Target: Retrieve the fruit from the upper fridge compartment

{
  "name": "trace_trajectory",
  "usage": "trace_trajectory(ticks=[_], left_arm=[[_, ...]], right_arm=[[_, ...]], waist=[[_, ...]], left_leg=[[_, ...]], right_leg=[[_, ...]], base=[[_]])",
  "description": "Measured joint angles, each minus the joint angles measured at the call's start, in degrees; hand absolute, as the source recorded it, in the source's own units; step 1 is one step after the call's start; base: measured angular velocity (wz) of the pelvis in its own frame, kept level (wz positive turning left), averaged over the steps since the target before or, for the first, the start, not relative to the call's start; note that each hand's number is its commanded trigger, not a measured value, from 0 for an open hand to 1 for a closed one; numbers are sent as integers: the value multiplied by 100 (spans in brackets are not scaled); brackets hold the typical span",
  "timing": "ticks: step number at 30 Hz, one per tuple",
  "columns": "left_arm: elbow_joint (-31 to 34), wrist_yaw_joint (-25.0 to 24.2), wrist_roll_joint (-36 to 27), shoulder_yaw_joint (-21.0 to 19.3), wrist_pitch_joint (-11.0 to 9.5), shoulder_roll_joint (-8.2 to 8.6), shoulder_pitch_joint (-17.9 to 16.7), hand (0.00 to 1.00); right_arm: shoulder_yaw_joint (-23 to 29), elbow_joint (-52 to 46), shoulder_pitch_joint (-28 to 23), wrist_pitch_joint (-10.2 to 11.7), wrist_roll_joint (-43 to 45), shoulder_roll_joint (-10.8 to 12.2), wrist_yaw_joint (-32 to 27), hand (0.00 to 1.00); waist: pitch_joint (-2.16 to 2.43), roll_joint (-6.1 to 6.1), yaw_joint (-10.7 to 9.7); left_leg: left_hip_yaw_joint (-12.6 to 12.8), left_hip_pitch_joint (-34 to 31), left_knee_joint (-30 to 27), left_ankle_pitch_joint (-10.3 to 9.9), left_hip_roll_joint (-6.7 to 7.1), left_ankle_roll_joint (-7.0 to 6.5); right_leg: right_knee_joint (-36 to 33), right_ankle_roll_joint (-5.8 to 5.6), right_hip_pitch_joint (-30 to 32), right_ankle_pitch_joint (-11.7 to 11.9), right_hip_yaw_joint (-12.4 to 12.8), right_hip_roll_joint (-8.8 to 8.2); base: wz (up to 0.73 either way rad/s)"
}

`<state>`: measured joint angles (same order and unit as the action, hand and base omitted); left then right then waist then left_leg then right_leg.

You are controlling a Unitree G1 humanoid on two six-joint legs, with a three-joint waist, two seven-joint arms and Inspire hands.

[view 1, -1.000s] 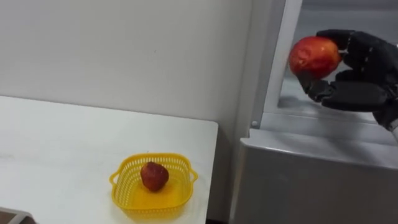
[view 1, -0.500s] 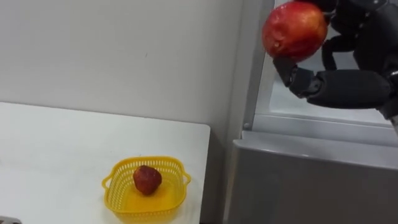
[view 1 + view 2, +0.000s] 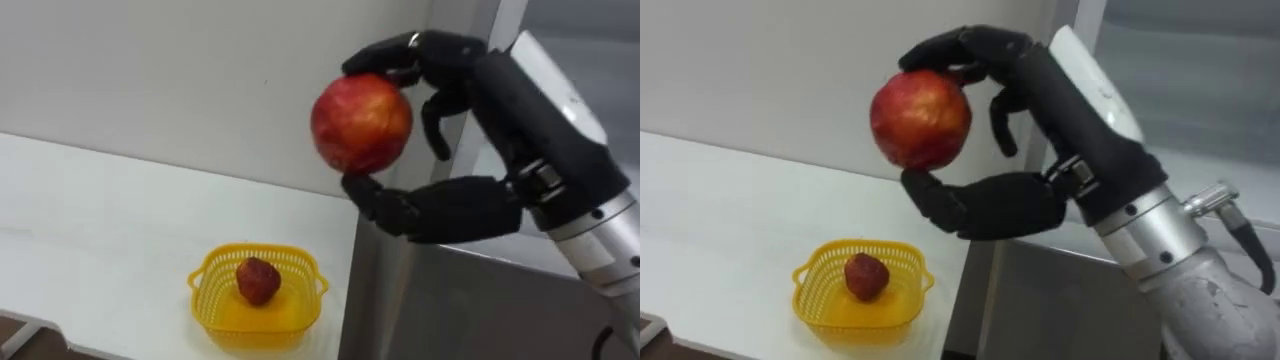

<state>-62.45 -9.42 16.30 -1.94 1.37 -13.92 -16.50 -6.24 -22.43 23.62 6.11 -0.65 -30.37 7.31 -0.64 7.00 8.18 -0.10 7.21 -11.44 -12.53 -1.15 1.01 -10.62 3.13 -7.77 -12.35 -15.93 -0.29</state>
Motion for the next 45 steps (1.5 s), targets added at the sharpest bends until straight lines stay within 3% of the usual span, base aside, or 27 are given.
trace_trajectory(ticks=[3,9,16,20,28,35,38,40,45], left_arm=[[-2,-23,1,4,1,1,-1,0],[-49,-137,0,122,6,-60,31,0],[-190,-256,-96,281,49,-136,177,0],[-174,-244,-130,288,85,-140,265,0],[-22,-249,-287,259,84,-192,260,0],[62,-246,-264,254,108,-309,219,0],[63,-246,-267,256,123,-341,210,0],[55,-241,-268,233,126,-353,216,0],[46,-229,-285,220,240,-360,157,0]], right_arm=[[-167,5,0,-1,24,28,150,100],[-678,523,5,-57,396,27,297,100],[-1184,1415,53,-113,758,42,339,100],[-1290,1945,150,-167,708,35,373,100],[-1293,3351,478,-202,777,27,355,100],[-1378,3599,479,-210,791,27,355,100],[-1378,3948,516,-178,613,25,343,100],[-1378,4296,600,-227,466,24,340,100],[-1379,4655,814,-252,318,21,313,100]], waist=[[6,9,129],[32,147,278],[-16,374,598],[-53,445,618],[-41,514,654],[-39,577,688],[-43,658,657],[-44,747,790],[-42,819,800]], left_leg=[[-28,-68,-11,0,5,0],[-233,-163,-42,2,50,0],[-357,-270,-71,3,89,-3],[-526,-413,-163,3,108,-3],[-570,-550,-219,4,107,1],[-584,-567,-215,2,123,-1],[-682,-572,-232,2,150,-1],[-692,-591,-233,2,153,-1],[-759,-602,-257,1,176,-3]], right_leg=[[-7,-5,24,-4,-32,-4],[-15,-24,-1,-22,-174,-37],[0,-41,85,-20,-297,-61],[5,-42,104,-19,-453,-68],[-18,-34,169,-14,-485,-66],[-19,-35,175,-15,-503,-74],[-1,-40,120,-18,-627,-94],[-1,-43,138,-20,-626,-95],[-8,-50,130,-22,-658,-113]], base=[[9],[13],[8],[25],[3],[1],[19],[0],[3]])
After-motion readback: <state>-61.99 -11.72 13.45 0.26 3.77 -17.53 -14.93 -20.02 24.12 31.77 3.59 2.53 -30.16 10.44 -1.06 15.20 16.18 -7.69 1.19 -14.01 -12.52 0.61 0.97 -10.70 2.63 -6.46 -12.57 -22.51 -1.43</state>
